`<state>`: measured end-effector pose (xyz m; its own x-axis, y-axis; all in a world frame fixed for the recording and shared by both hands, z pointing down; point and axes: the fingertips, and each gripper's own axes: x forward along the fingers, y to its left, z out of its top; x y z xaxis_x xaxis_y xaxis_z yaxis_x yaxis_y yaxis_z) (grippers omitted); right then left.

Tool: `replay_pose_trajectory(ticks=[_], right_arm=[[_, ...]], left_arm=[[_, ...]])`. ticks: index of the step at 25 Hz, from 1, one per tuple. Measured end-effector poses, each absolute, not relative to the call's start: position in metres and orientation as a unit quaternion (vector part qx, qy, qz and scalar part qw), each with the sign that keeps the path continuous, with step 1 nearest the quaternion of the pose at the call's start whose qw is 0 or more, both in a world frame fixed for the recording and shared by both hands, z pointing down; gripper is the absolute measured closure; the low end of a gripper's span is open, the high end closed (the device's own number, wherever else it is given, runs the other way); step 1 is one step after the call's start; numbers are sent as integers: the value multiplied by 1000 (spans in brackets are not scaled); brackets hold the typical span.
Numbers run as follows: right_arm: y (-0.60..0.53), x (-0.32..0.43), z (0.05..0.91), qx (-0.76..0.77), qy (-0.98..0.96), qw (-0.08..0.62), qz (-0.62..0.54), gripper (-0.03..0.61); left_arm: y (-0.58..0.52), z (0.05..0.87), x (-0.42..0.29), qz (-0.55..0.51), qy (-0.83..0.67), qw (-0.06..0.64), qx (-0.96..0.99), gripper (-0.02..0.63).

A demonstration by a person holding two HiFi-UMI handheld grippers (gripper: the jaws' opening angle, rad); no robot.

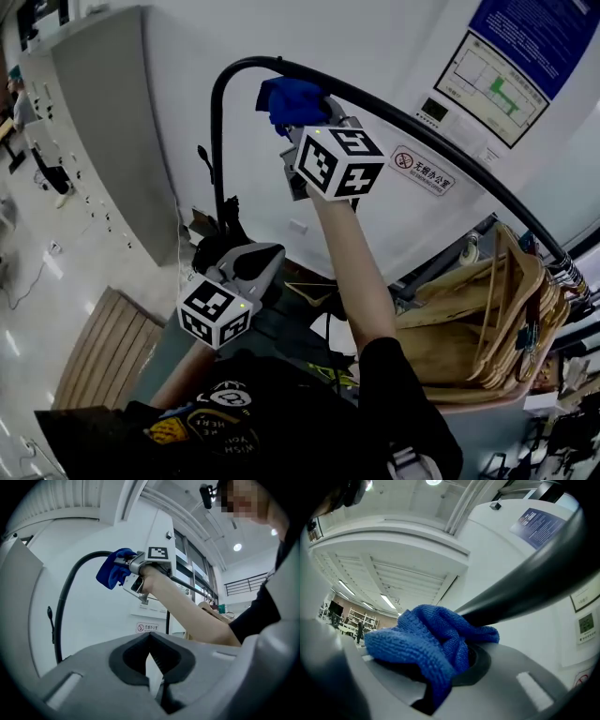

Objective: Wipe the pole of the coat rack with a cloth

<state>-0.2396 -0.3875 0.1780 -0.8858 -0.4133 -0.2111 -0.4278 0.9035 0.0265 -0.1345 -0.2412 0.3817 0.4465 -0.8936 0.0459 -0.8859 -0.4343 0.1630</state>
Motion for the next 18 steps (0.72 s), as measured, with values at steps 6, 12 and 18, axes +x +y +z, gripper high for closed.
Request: replay_pose_trajectory(ticks=[6, 12, 18], right_arm=[[-392, -114, 178, -309, 943, 97, 70, 551], [-404, 78, 178, -472, 871, 105, 88, 551], [-394, 243, 176, -607, 782, 126, 66, 550]], left_arm=[[-262, 384, -71, -13, -421, 84, 903, 612], [-273, 390, 36, -3, -299, 83, 951, 612], [-256, 381, 114, 4, -197, 69, 978, 612]])
